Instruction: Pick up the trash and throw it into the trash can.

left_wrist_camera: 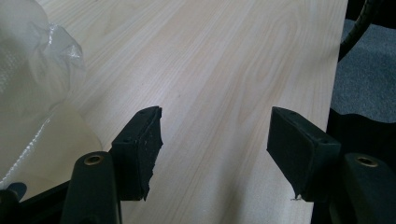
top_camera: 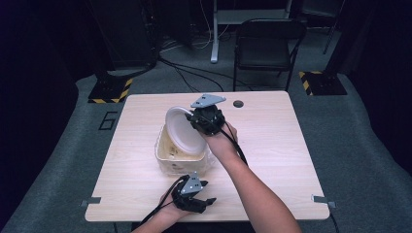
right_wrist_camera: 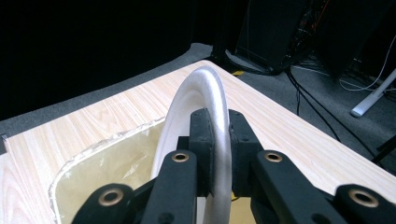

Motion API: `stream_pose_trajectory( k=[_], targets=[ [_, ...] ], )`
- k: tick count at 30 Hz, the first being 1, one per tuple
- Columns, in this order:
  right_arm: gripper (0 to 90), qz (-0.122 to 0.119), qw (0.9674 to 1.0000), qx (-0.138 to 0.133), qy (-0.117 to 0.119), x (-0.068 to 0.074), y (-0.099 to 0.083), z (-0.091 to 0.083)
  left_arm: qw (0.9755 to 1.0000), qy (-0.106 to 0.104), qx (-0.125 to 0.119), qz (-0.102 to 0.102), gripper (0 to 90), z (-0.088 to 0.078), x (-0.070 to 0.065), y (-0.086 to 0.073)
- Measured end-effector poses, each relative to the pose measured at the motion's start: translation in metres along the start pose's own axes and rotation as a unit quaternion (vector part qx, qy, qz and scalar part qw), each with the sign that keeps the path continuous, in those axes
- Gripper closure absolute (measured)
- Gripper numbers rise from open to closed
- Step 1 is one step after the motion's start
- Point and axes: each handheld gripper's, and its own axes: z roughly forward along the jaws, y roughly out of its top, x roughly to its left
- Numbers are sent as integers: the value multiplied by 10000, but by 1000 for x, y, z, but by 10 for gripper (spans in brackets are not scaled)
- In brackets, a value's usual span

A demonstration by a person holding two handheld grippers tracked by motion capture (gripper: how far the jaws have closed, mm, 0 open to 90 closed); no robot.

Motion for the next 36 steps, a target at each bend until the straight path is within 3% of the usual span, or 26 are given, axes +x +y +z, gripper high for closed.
stream_pose_trajectory(
  k=[17,32,36],
  targets=[
    [821,-4,9996,266,135,9,-31,27,10000,-21,4,3,346,0,1,0],
    [817,-51,9983,521,250,14,-45,44,10000,-17,13,-14,346,0,2,0],
    [740,-70,9980,564,289,15,-50,46,10000,-13,9,-13,346,1,2,-1]
  ],
)
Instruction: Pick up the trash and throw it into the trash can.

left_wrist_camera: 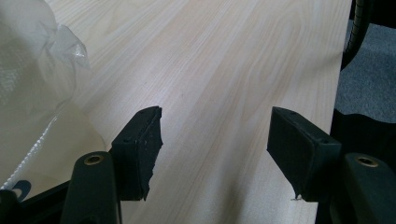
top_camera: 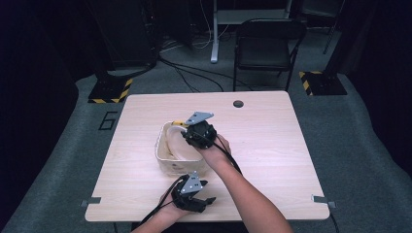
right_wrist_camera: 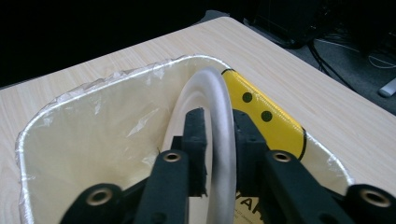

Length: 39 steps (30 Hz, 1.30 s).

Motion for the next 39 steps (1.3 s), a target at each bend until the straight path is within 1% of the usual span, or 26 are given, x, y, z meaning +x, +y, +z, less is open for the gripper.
stream_pose_trajectory(
  k=[1,2,3,4,5,7,8,10,11,13,16,18,20,21,22,23,24,25,27,29,30,31,32,33,34,39],
  targets=[
    [740,0,10000,0,0,0,0,0,10000,-4,-1,0,346,0,0,0],
    [697,5,10000,-3,-6,0,-1,0,10000,0,2,-5,346,0,0,0],
    [678,-7,10000,-3,-3,0,-2,-1,10000,15,-4,-1,346,0,0,0],
    [678,-7,10000,-3,-3,0,-2,-1,10000,15,-4,-1,345,0,0,0],
    [631,31,10000,-25,16,-2,-3,-2,10000,11,1,-13,346,1,0,0],
    [625,44,10000,-27,25,-2,-3,-3,10000,11,17,-7,346,1,0,0],
    [596,67,10000,-28,23,-3,-4,-4,10000,23,11,-9,346,1,0,0],
    [581,89,10000,-27,17,-2,-4,-5,10000,22,14,-11,345,1,0,0],
    [542,89,9999,-80,40,-3,-4,-7,10000,20,6,-9,346,1,0,0],
    [532,61,9999,-96,49,-3,-4,-7,10000,-7,46,2,345,1,1,0],
    [491,67,9998,-161,54,-4,-1,-11,10000,10,22,-37,345,1,2,-1],
    [456,92,9997,-172,140,-6,1,-14,10000,15,21,-40,345,1,2,-1],
    [447,130,9996,-164,167,-6,1,-15,10000,18,25,-43,345,1,2,-1],
    [432,81,9997,-218,104,-7,2,-21,10000,20,28,-42,345,1,2,-1],
    [432,81,9997,-218,104,-7,2,-21,10000,20,28,-42,345,1,2,-1],
    [425,59,9995,-307,107,-10,3,-28,10000,18,23,-39,345,1,2,-1],
    [425,59,9995,-307,107,-10,3,-28,10000,18,23,-39,345,1,2,-1],
    [414,107,9990,-407,138,-13,2,-35,10000,20,24,-40,345,0,2,-1],
    [407,137,9989,-423,136,-14,2,-39,10000,33,14,-41,345,0,2,-1],
    [395,75,9986,-517,71,-20,-2,-53,10000,61,-13,-68,345,1,2,-1],
    [395,75,9986,-517,71,-20,-2,-53,10000,61,-13,-68,345,1,2,-1],
    [392,45,9983,-585,7,-25,-5,-62,10000,47,28,-60,345,0,3,-1],
    [392,45,9983,-585,7,-25,-5,-62,10000,47,28,-60,345,0,3,-1],
    [389,74,9979,-640,-42,-28,-9,-71,10000,55,18,-67,345,1,4,-1],
    [389,74,9979,-640,-42,-28,-9,-71,10000,55,18,-67,345,1,4,-1],
    [387,115,9964,-833,-143,-35,-18,-90,10000,63,14,-67,345,2,3,-1]
  ],
)
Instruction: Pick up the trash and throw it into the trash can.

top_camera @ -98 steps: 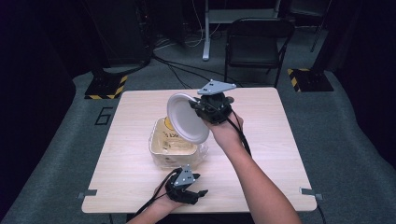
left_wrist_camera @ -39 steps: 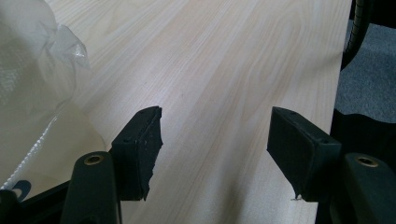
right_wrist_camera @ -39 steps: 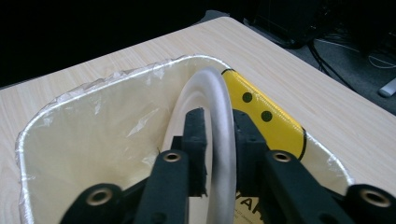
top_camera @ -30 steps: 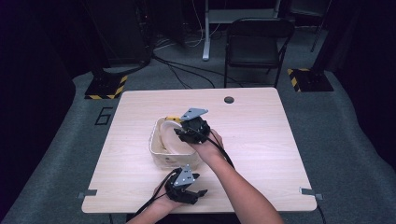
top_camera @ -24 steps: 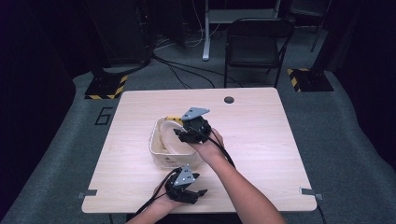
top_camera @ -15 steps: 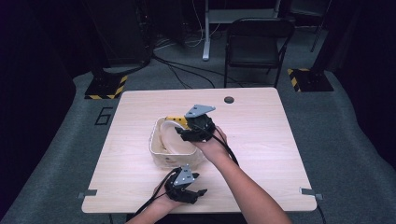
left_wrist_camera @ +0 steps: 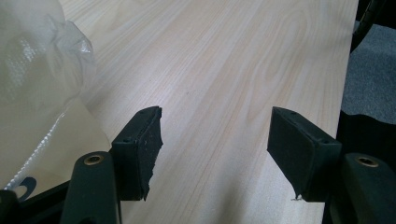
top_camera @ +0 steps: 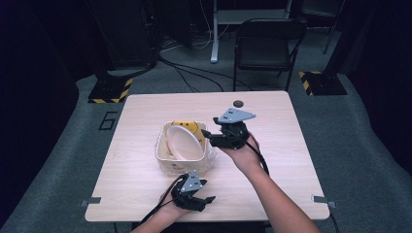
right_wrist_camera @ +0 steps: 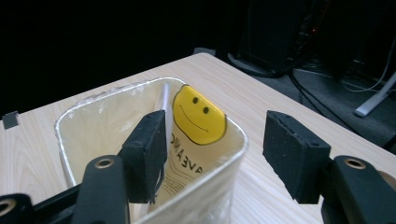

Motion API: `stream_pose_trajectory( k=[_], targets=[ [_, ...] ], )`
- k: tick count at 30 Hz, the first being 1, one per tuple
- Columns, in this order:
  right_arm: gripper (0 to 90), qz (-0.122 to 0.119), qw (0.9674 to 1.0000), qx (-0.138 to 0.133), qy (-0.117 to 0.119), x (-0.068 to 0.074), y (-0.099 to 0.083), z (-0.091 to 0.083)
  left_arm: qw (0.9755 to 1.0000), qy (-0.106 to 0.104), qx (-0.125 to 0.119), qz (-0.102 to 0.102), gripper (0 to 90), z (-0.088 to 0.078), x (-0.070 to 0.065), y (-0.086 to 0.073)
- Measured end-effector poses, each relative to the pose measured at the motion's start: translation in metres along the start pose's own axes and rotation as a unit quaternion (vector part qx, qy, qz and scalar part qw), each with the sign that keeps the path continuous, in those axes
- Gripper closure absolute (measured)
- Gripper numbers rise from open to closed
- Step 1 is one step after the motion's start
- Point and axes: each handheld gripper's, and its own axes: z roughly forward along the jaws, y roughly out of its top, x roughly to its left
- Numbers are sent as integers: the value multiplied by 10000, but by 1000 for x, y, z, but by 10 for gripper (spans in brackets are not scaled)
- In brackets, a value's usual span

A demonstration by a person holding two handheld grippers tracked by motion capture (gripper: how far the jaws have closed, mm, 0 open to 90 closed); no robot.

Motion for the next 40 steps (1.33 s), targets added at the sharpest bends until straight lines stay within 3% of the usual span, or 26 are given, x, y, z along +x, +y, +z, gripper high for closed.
stream_pose_trajectory(
  k=[6,15,18,23,30,34,40],
  targets=[
    [367,-1,9997,-82,-243,-9,-19,-17,10000,-24,64,10,345,1,0,0],
    [364,193,9989,5,-416,-18,-49,-28,9999,-59,77,27,345,3,-2,0],
    [365,383,9980,-11,-510,-20,-65,-34,9999,-74,81,49,345,4,-2,1],
    [366,435,9971,15,-626,-20,-83,-40,9999,-95,66,65,345,5,-2,2],
    [370,485,9943,176,-936,-21,-117,-51,9997,-158,104,126,345,9,-3,4],
    [370,641,9928,375,-938,-24,-138,-51,9997,-191,124,130,345,12,-4,5],
    [380,670,9910,596,-994,-26,-156,-50,9994,-240,151,181,345,16,-5,6]
  ],
)
